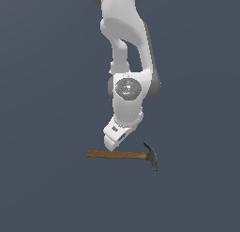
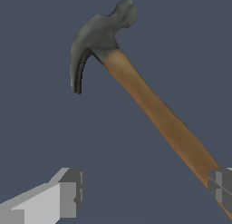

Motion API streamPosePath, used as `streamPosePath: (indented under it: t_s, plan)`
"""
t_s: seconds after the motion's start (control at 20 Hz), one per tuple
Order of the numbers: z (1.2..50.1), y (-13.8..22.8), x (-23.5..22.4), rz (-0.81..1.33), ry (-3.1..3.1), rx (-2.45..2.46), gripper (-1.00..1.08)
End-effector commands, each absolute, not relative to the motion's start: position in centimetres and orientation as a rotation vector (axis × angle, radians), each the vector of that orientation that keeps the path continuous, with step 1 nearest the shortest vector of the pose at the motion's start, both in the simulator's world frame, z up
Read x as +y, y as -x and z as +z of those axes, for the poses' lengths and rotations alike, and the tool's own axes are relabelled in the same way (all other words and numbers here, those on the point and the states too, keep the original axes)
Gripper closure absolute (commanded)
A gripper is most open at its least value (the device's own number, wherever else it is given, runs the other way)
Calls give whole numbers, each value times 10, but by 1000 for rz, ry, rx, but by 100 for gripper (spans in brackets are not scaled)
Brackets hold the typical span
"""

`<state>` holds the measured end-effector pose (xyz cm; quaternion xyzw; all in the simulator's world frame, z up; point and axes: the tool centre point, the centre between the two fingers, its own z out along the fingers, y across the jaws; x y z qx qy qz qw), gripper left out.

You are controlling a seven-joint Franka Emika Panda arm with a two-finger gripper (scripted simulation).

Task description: Pick up the object and move it to a goal position.

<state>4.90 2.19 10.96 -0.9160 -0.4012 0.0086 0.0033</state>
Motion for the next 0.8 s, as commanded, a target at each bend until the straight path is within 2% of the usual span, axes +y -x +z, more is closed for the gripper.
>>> streamPosePath:
  t_s: [0.0, 0.75]
  plan:
    - [104, -53, 21, 24, 2825, -1362, -92]
    - [75, -75, 17, 7, 2520, -1874, -92]
